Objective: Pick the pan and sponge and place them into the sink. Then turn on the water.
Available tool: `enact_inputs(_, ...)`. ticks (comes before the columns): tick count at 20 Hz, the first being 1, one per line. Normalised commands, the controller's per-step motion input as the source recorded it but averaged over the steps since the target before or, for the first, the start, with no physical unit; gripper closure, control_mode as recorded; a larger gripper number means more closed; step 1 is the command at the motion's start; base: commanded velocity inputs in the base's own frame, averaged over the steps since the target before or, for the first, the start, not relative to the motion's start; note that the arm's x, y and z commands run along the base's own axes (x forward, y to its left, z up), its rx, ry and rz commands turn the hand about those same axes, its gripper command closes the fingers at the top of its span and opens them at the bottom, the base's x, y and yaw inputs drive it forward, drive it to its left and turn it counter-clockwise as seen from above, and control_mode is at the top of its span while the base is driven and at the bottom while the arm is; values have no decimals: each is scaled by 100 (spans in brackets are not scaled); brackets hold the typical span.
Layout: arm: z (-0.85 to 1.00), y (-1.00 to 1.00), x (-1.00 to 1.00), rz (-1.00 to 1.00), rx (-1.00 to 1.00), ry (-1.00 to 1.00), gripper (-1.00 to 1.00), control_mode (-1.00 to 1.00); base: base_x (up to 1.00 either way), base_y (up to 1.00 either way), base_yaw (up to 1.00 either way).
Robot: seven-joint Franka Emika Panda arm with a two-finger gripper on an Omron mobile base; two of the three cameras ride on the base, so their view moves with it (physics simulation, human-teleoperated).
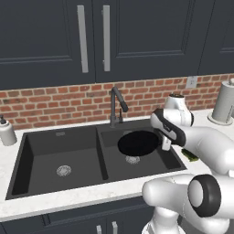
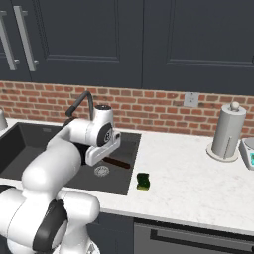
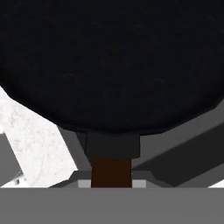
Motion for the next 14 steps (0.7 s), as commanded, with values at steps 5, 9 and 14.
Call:
enact_inputs(5,-19,0,14,0,0,0,100,-100,0,0,0)
enact_inputs(9,-23,0,16,0,-2,0,100,-100,0,0,0)
enact_inputs(14,-21,0,16,0,-2,0,100,-100,0,0,0)
